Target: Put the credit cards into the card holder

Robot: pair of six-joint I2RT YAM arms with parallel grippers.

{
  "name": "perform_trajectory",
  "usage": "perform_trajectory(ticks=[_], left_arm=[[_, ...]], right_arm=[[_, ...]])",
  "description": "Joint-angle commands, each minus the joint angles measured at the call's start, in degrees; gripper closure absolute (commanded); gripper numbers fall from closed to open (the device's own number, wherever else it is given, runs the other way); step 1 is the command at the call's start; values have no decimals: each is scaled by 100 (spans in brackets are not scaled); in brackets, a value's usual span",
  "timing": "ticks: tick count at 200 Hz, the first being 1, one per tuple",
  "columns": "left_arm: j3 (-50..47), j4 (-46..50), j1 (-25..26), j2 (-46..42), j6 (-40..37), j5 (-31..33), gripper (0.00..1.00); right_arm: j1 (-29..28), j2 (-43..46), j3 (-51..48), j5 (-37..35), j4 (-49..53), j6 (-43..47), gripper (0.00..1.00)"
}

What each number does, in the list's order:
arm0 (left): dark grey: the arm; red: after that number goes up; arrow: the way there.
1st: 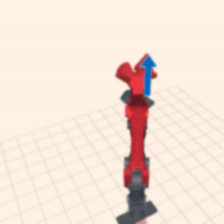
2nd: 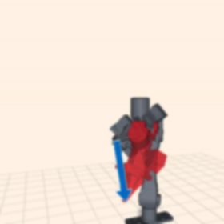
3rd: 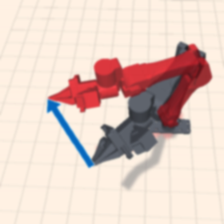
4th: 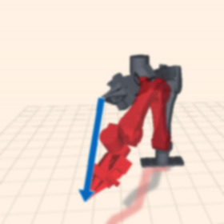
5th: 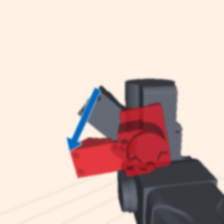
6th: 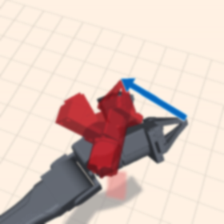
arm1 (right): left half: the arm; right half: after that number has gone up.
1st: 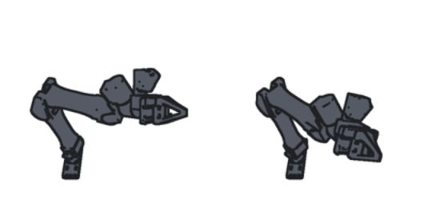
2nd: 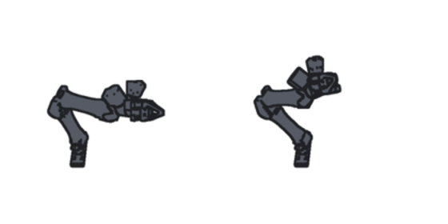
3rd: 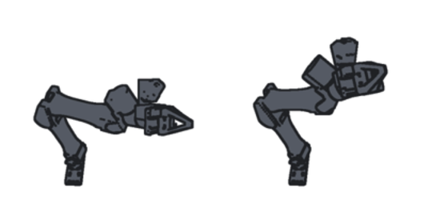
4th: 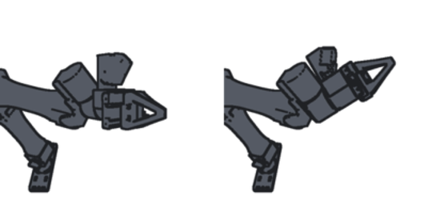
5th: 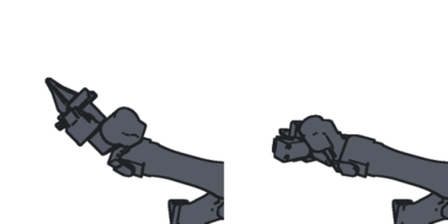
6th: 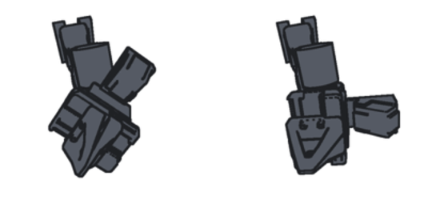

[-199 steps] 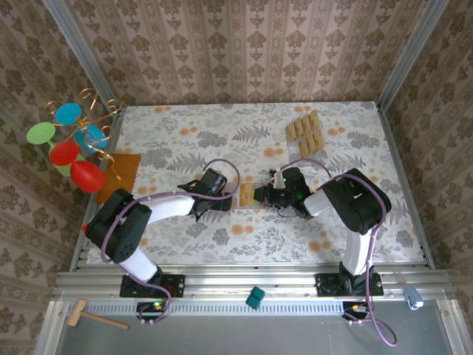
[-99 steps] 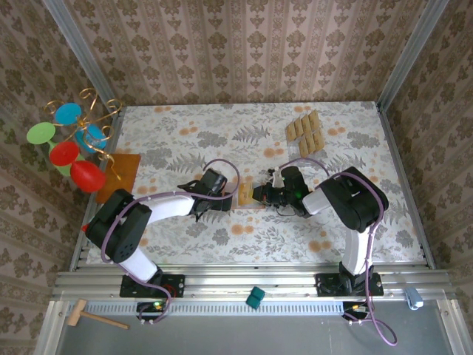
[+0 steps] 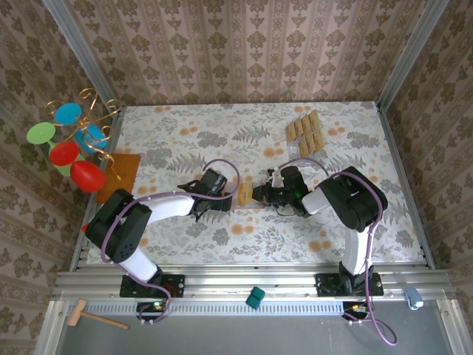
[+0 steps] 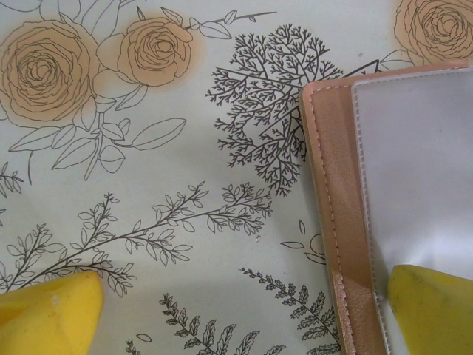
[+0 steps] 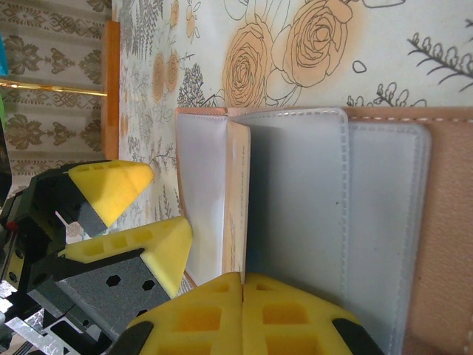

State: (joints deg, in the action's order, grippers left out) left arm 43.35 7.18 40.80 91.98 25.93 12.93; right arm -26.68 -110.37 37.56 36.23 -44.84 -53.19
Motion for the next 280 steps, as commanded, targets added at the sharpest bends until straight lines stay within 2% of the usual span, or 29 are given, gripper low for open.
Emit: perform_trajectory(ticks=[1,99,280], left_arm=[[-169,319,-40,-5,-35,113,0],[-152,328,-39,-25,-67,129,0],[-196,301,-37,-22,-45,119,0]], right_arm=[[-76,-108,-67,-136,297,7,100],[-69,46,-360,-321,351,124,100],[-118,-278,-21,-283,300,54,100]])
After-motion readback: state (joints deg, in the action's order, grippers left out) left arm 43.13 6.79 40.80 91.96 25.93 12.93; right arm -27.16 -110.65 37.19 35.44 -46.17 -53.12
